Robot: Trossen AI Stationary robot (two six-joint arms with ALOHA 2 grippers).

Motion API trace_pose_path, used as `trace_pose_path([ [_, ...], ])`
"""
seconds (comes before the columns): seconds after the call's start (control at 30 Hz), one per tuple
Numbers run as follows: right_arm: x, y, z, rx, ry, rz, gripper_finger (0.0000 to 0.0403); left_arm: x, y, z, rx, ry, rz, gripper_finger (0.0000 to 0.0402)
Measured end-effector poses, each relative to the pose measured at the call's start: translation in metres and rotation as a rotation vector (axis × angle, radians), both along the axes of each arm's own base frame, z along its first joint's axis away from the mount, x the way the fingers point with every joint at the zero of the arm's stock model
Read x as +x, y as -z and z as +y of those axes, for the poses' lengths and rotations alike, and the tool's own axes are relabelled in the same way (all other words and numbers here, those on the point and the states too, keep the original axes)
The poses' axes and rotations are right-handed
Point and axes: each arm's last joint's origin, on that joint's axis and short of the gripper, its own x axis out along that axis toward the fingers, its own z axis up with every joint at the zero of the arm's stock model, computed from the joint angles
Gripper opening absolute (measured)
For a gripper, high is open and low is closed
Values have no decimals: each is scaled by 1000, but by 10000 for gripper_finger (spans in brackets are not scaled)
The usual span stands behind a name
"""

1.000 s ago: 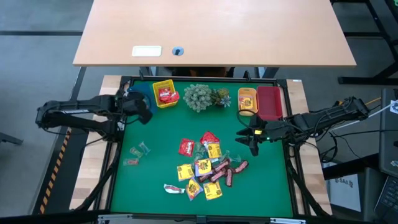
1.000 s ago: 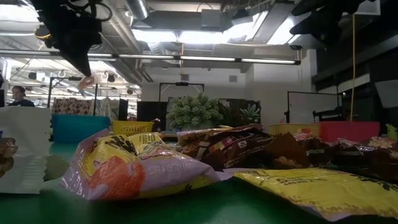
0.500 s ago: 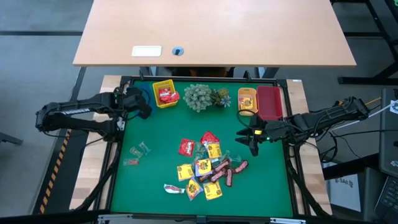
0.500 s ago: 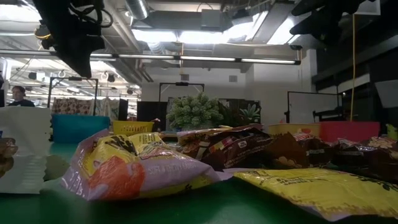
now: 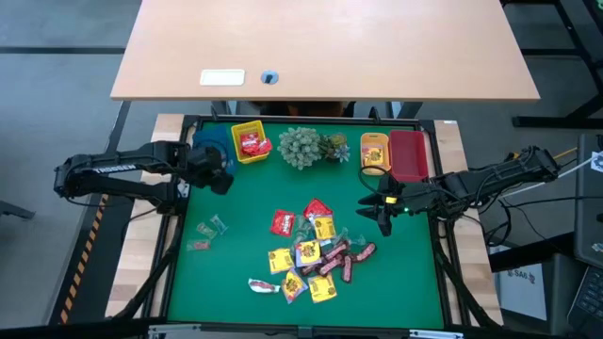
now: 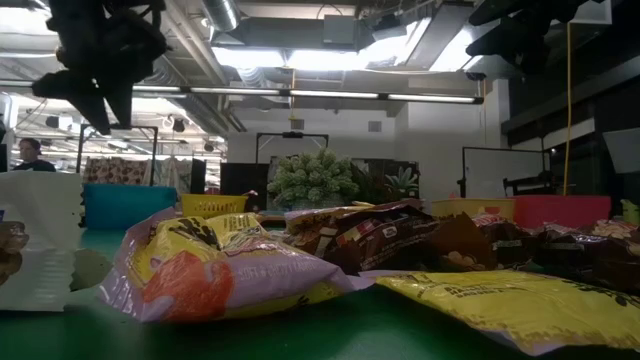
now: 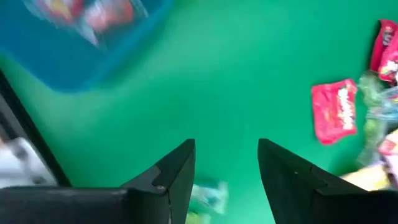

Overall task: Sort candy
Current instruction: Put the blue gummy into the blue bin

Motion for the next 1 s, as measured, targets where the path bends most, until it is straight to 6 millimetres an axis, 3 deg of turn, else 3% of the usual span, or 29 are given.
trace_pose_path([
  [0.43,0,0,0,59,32,2,170,11,8,-34,-178,-206,41,159],
  [0.77,0,1,0,66,36,9,170,36,37,-66,-219,-364,243,159],
  [1.0,0,1,0,66,37,9,170,50,61,-80,-198,-385,394,159],
])
